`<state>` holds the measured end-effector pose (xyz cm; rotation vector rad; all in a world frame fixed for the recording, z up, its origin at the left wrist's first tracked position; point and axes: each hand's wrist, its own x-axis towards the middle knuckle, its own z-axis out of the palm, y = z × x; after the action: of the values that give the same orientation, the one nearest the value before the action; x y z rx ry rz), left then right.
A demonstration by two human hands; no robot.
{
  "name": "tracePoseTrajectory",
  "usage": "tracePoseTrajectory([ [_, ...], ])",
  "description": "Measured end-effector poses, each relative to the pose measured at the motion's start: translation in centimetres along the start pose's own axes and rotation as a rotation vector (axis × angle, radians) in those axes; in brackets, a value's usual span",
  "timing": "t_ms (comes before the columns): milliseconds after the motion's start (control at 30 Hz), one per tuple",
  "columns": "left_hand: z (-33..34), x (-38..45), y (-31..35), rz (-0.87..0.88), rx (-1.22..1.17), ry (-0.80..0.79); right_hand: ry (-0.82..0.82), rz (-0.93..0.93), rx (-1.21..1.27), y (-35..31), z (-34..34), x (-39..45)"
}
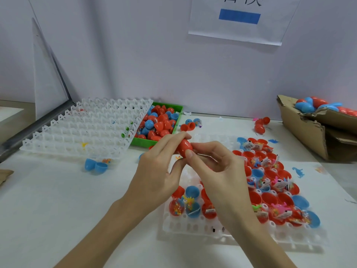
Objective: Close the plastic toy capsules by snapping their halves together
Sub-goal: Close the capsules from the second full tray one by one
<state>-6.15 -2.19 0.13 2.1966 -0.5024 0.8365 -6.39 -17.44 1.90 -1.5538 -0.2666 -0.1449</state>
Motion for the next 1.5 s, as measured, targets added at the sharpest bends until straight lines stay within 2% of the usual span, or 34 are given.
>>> tracePoseTrajectory([
  [67,0.0,0.2,0.1,-0.041,-0.111,0.031,-0.036,0.101,0.147,-0.3,-0.1,0.2],
  [167,0.0,0.5,0.6,-0.094,-0.314,-0.005,-0.151,0.218,0.429,-1.2,-0.6,0.4],
  [333,-0.2,0.6,0.9,-0.064,-0.407,-0.023,-0.234,0.13,0.312,-1.5,-0.7,0.3],
  [667,-0.7,0.4,0.2,0.109,-0.185,0.047,-0.213,0.151,0.333,-1.2,-0.8,0.1],
  [867,-0.7,0.5,0.5,0.12,-0.197,0.036,-0.259,0.174,0.392,-1.5,-1.3,0.4],
  [967,-0.6,0.8,0.3,-0.015,-0.343,-0.115,-0.121,0.055,0.2,-1.3,-1.1,0.4],
  [1033,-0.8,1.0,0.4,-0.138,-0.584,-0.242,-0.001,-0.14,-0.041,-1.0,-1.0,0.4],
  [1067,-0.8,1.0,0.5,-0.215,-0.721,-0.253,0.036,-0.226,-0.145,-0.8,-1.0,0.5],
  [1133,-0.7,1.1,0.7,-0.354,-0.874,-0.153,0.079,-0.347,-0.313,-0.4,-1.0,0.6],
  [1200,-0.6,1.2,1.0,-0.462,-0.922,-0.067,0.111,-0.444,-0.443,0.0,-1.0,0.8],
  [1367,-0.7,1.3,1.1,-0.576,-0.97,-0.06,0.113,-0.58,-0.618,0.6,-0.8,0.7],
  [1500,-1.4,1.5,1.1,-0.645,-1.15,-0.125,-0.027,-0.573,-0.612,0.4,-1.0,0.8],
])
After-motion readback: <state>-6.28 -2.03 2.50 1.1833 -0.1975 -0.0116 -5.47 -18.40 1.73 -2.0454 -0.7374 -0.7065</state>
